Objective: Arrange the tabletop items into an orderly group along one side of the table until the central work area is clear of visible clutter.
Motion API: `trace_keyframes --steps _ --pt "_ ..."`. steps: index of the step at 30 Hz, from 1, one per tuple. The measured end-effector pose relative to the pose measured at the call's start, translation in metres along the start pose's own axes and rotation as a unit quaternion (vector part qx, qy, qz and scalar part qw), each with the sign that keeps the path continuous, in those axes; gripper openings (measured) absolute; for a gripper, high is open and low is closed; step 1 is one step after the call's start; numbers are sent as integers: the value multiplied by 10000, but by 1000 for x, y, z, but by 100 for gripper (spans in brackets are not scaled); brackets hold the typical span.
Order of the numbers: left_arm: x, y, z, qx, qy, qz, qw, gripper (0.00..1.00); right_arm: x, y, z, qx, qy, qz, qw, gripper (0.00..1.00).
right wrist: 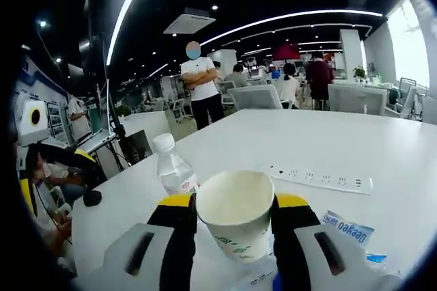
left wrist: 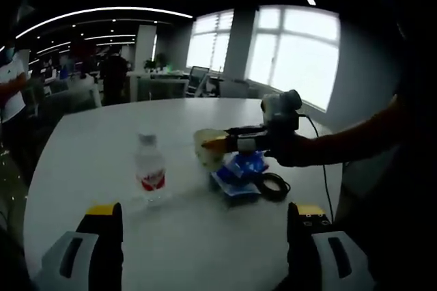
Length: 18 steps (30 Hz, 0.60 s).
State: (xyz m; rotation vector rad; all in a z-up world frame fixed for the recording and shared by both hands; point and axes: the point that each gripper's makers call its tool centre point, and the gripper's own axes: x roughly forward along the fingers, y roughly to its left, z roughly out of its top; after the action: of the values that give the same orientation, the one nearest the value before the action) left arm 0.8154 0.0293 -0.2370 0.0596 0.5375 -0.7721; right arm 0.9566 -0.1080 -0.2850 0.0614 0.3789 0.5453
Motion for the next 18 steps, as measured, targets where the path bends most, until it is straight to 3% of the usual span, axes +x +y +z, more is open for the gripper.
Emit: trace_keyframes --steps 9,18 --pt "-1 3 -4 -47 40 45 10000 99 18 14 -5 -219 -179 239 9993 39" --pt "-3 11 -5 -110 39 123 9999 99 32 14 -18 -230 -133 319 9991 39"
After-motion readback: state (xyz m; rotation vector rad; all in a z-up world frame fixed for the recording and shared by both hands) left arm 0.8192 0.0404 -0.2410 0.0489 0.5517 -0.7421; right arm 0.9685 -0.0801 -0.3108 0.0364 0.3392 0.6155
